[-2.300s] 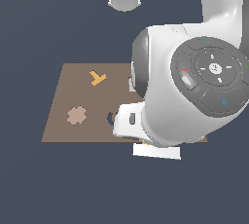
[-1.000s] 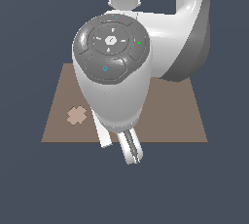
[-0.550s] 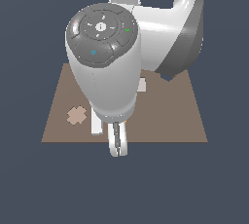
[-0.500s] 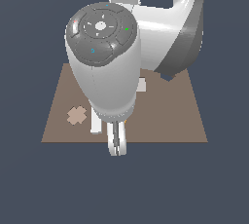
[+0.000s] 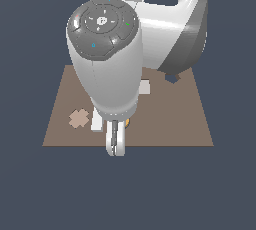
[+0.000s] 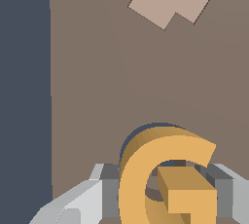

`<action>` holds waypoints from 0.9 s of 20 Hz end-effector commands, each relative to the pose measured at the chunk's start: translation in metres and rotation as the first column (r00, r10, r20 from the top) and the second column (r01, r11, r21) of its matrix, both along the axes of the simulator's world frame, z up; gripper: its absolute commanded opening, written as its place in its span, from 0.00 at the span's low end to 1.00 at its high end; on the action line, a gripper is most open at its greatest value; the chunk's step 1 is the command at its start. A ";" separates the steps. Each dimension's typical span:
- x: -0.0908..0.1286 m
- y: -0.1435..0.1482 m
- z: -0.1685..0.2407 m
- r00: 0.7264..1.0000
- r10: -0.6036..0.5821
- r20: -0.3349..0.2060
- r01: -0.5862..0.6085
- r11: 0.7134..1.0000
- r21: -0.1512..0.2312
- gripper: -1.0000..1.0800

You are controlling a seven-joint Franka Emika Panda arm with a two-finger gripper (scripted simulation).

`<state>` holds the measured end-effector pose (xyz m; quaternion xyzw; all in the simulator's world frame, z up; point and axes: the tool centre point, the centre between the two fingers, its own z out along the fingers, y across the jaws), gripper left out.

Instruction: Insert a designated object into the corresponding slot on a board.

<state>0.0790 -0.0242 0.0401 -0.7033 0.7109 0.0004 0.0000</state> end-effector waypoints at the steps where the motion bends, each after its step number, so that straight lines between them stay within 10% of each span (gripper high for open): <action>1: 0.000 0.000 0.000 1.000 -0.004 0.000 0.004 1.000 0.000 0.00; 12: 0.000 0.000 -0.010 1.000 0.001 0.001 -0.001 1.000 0.001 0.00; 13: 0.000 0.000 -0.010 1.000 0.001 0.001 -0.001 1.000 0.001 0.96; 18: 0.000 0.000 -0.010 1.000 0.001 0.001 -0.001 1.000 0.001 0.96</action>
